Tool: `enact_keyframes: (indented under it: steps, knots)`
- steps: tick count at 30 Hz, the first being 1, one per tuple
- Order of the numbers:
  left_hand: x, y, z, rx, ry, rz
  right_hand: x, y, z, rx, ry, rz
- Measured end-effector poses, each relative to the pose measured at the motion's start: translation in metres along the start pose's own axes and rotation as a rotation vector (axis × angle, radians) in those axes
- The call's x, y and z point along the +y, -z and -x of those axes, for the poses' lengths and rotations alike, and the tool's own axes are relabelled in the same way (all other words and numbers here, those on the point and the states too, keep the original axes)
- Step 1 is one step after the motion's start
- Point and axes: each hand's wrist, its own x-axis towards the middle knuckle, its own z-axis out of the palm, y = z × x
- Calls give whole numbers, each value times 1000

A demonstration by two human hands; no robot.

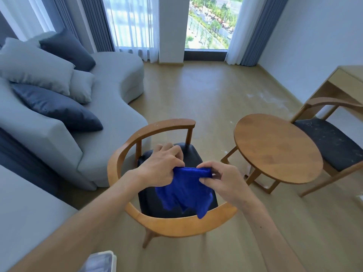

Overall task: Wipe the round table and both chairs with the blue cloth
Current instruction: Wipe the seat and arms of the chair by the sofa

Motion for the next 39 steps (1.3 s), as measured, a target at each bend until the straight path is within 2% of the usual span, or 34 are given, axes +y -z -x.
enact_keyframes:
  steps: [3, 8, 11, 16, 20, 23, 26, 27, 31, 35, 39]
  knots:
    - [8, 13, -1, 114, -60, -35, -2, 3, -5, 7, 10, 25]
    - [18, 46, -2, 56, -148, 102, -13, 11, -19, 52, 148, 114]
    - [25, 58, -3, 69, -184, 176, -25, 24, -28, -51, 136, 101]
    - [33, 68, -6, 88, -178, 327, -39, 37, -30, -274, 34, -79]
    - [32, 62, -4, 171, -144, 417, -35, 35, -30, -268, -1, -135]
    - [26, 40, -2, 230, 10, 654, -25, 27, -29, -130, -17, -194]
    - [24, 4, 6, 181, 183, 1126, -12, 18, -25, -54, -56, -247]
    - [22, -10, 9, 181, 217, 1178, -6, 14, -23, -52, -74, -267]
    - [22, -68, 19, 96, 296, 1061, 18, -9, -13, -36, -146, -380]
    - [20, -120, 26, 129, 556, 1068, 51, -42, -7, 9, -271, -380]
    - [6, -183, 35, 123, 860, 1086, 108, -75, 0, 30, -438, -231]
